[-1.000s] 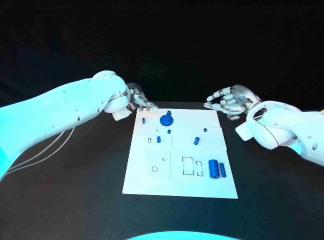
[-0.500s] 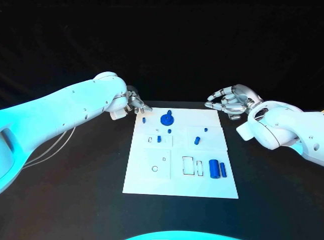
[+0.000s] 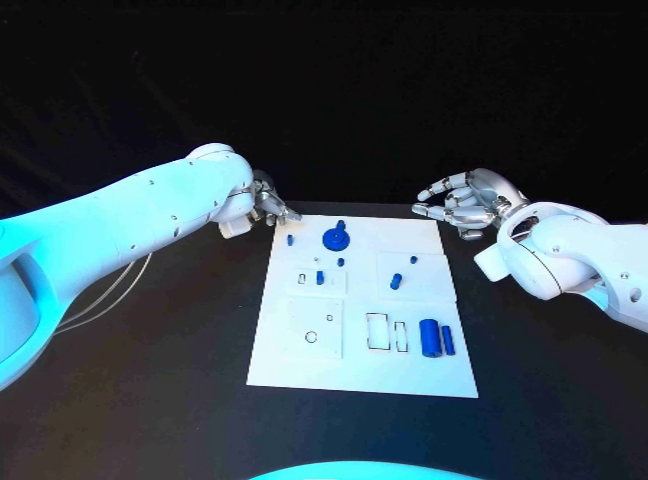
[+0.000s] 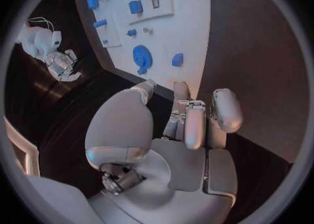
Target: Assemble the parts on the task board
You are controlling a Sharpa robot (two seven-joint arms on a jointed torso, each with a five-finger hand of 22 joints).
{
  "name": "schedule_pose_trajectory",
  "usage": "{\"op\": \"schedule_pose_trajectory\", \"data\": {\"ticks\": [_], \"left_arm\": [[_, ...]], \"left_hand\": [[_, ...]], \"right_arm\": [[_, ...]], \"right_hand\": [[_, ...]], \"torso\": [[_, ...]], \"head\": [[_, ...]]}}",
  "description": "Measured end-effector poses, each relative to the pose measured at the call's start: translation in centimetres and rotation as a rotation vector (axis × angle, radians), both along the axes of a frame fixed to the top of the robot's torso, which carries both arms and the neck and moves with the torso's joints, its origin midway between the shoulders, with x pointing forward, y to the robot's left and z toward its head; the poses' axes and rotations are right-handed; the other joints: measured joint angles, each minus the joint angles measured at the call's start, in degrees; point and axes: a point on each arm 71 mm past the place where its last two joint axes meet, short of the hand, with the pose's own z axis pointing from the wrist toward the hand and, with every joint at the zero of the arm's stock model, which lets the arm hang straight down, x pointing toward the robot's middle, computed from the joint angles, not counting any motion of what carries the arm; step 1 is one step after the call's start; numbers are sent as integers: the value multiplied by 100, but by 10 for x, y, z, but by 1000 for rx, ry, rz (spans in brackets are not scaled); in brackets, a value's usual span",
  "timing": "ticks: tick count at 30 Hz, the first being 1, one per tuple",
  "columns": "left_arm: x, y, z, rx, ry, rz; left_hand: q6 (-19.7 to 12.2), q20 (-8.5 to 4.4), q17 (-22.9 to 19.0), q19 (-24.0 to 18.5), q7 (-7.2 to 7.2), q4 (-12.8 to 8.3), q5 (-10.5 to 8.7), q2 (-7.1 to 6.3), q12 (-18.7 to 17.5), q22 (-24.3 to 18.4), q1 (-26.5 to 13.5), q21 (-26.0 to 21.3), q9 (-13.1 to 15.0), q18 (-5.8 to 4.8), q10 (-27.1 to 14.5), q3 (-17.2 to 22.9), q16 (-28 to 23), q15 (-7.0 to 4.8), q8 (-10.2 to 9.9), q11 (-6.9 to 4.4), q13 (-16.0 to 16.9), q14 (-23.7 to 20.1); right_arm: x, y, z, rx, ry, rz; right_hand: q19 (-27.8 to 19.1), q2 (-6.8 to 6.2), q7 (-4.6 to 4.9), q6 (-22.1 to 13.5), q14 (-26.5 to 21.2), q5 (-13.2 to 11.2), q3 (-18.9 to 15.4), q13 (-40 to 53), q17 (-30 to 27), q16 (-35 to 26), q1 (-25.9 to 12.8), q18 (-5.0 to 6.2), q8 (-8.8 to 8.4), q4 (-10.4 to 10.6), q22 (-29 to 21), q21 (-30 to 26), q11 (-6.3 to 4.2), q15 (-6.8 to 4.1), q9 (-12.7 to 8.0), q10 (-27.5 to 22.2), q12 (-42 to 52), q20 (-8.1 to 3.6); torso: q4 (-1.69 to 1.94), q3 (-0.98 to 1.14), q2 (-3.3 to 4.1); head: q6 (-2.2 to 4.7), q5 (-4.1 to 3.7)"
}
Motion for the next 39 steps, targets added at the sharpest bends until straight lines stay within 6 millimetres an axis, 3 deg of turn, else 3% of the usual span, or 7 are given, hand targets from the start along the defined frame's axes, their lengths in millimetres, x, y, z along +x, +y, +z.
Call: {"op": "schedule_pose_trajectory", "data": {"ticks": [10, 28, 31, 32, 34, 36, 39], "left_arm": [[-4, -1, -21, 20, 59, -10], [-5, 0, -25, 20, 77, -18], [-6, -1, -25, 18, 82, -22], [-6, -1, -25, 16, 83, -22], [-6, -1, -26, 12, 84, -21], [-6, -1, -25, 6, 83, -18], [-6, -1, -25, -2, 79, -14]], "left_hand": [[2, 0, 0, 0, -2, 0, 0, 0, 0, -1, 0, 0, -1, 0, 0, 0, 0, 0, 0, 0, -7, 0], [119, -1, 0, 0, -70, -1, 0, 4, 1, 3, 4, 0, -4, 0, 1, -1, 0, -20, 5, -1, -5, 19], [325, -29, 0, 29, -102, -1, 0, 72, 2, 7, 72, 1, 3, 0, -8, -2, 3, -23, 135, -22, -1, 20], [350, -32, 0, 30, -127, -1, 0, 132, 3, 10, 133, 1, 6, 0, -30, -2, 4, -82, 240, -110, 0, 80], [358, -32, 0, 31, -136, -13, 0, 212, 35, 43, 214, 1, 28, 0, -28, -14, 4, -120, 301, -111, 3, 37], [370, -37, 0, 36, -148, 7, 0, 194, 35, 57, 267, 2, 45, 0, -27, -307, 4, -121, 304, -112, 3, 37], [377, -71, 0, 70, -155, 0, 0, 251, 35, 73, 343, 2, 89, 0, 4, -314, 4, -121, 304, -141, 5, 37]], "right_arm": [[0, 0, 0, 1, -2, 0], [0, 0, 0, 0, -1, -2], [0, 0, 0, 0, -1, -2], [0, 0, 0, 0, -1, -2], [0, 0, 0, 0, -1, -2], [0, 0, 0, 0, -1, -2], [0, 0, 0, 0, 0, -2]], "right_hand": [[-90, 58, 14, -14, 0, 0, 0, -12, 0, 0, -58, 1, 0, 0, 0, 1, -1, 0, 0, -1, -31, 12], [-90, 58, 14, -14, 0, 0, 0, -24, 0, 0, -58, 1, 0, 0, 0, 0, -9, 0, 0, -10, -31, 12], [-90, 58, 14, -14, 0, 0, 0, -25, 0, -1, -58, 1, 0, 0, 0, 1, -9, 0, 0, -10, -32, 12], [-90, 58, 14, -14, 0, 0, 0, -25, 0, -1, -58, 1, 0, 0, 0, 1, -9, 0, 0, -10, -32, 12], [-90, 58, 14, -14, 0, 0, 0, -25, 0, -1, -58, 2, 0, 0, 0, 1, -9, 0, 0, -10, -31, 12], [-90, 58, 15, -15, 0, 0, 0, -25, 0, -1, -58, 1, 0, 0, 0, 0, -9, 0, 0, -10, -31, 12], [-90, 58, 14, -14, 0, 0, 0, -25, 0, -1, -58, 1, 0, 0, 0, 1, -9, 0, 0, -10, -31, 12]], "torso": [[-15, 0, 10], [-7, 5, 6], [-7, 5, 5], [-8, 5, 5], [-10, 5, 5], [-10, 5, 6], [-10, 5, 8]], "head": [[-19, -7], [-48, -28], [-49, -25], [-49, -25], [-49, -24], [-50, -24], [-53, -26]]}}
